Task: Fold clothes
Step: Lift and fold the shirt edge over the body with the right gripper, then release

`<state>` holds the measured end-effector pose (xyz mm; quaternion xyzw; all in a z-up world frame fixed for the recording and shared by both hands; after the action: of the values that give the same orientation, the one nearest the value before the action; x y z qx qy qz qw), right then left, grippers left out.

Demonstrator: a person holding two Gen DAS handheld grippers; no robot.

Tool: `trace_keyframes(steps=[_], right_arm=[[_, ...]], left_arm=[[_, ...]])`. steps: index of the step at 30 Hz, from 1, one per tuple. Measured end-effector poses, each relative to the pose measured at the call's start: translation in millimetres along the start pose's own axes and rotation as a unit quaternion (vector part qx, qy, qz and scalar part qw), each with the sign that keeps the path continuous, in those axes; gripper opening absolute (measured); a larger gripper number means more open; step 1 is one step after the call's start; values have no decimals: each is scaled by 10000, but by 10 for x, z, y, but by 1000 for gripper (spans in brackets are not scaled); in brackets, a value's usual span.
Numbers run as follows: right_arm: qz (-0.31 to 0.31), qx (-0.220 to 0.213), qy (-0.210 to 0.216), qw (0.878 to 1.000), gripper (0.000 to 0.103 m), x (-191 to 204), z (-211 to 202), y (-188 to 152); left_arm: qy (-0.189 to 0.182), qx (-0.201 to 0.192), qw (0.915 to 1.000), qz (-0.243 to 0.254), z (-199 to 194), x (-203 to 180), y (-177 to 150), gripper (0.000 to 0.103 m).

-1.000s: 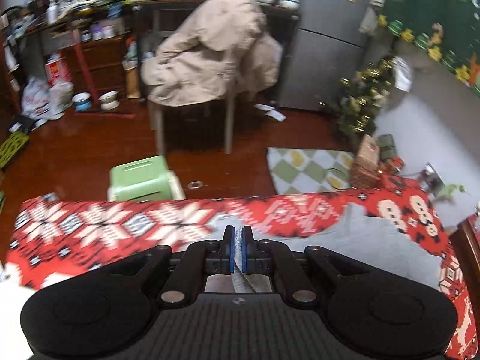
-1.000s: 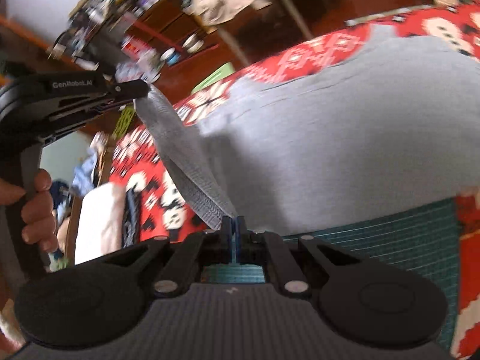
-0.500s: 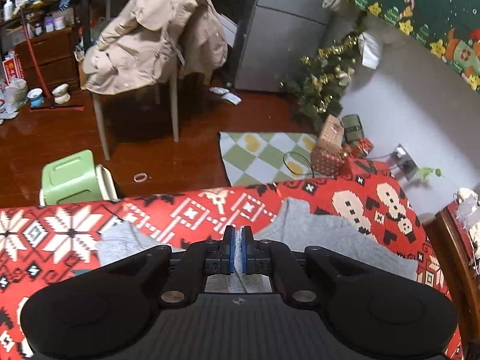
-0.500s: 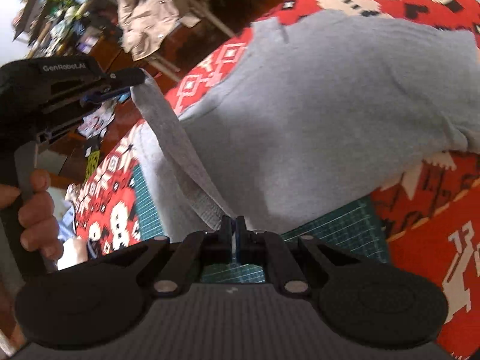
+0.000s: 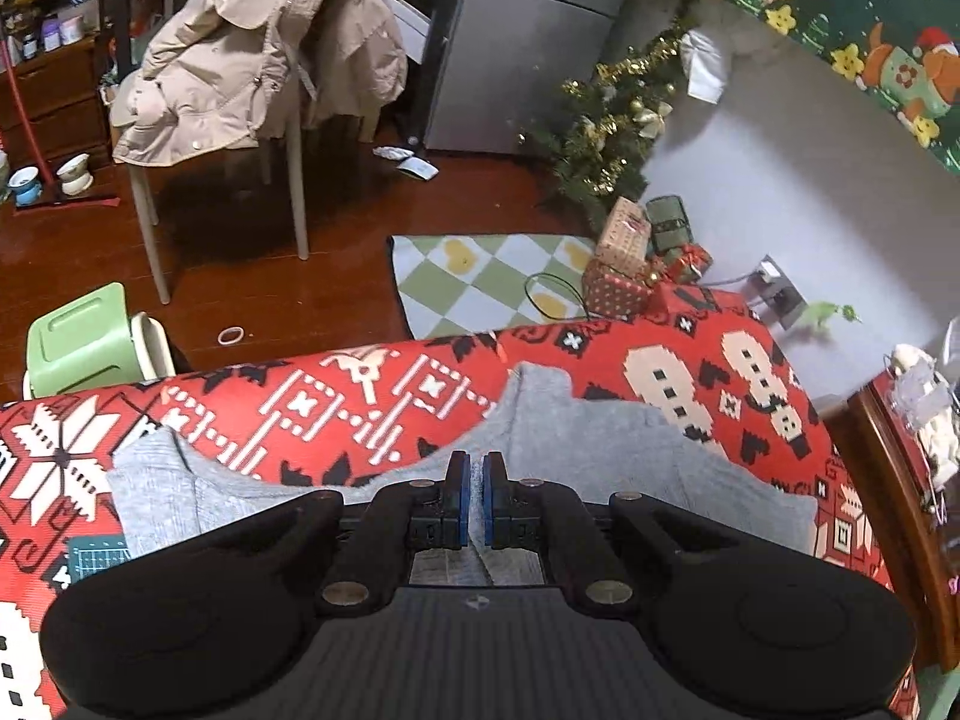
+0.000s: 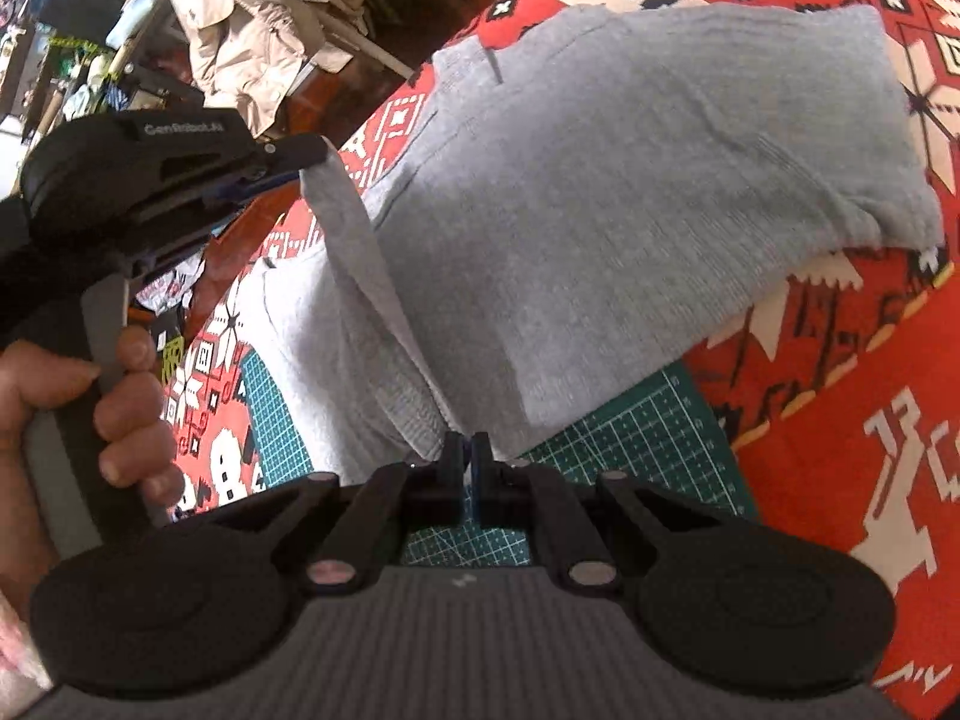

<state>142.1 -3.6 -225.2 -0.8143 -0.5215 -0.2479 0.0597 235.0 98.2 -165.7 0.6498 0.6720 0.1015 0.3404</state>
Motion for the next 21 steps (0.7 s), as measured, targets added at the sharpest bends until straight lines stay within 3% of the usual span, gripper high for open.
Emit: trace_keyframes(steps=[4, 8, 11, 14, 18, 21], right_arm=[[114, -48, -86, 9999, 2, -70, 62, 49], [360, -78, -200, 9991, 2, -192, 122, 93], [441, -66, -208, 9988, 3, -239, 157, 110], [421, -85, -312, 9986, 7, -276, 160, 137], [314, -225, -346, 9987, 10, -315, 75, 168], [50, -314, -263, 9991, 22, -281, 4, 163]], left_arm=[[-85, 131, 9996, -228, 155, 69, -74, 8], [-453, 46, 9968, -656, 147, 154, -61, 14], [-595, -185, 9951, -766, -74, 215, -28, 37], [-608, -307, 9930, -962, -358, 337, -82, 38], [-342, -291, 9922, -1159, -740, 569, -297, 38], [-100, -75, 9931, -1166, -947, 686, -556, 36]])
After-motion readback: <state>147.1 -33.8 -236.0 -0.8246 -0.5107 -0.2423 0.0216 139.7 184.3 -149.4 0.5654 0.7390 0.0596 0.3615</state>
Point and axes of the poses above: each gripper's, at about its wrist camera, not at the fingertips, and z roughly the way its jaws point, x to its left, y to its top, the point moved 8 cm from there along z, roughly the way its jaws point, and after that the axes turned 7 degrees about -y, right-handed, at the moved point
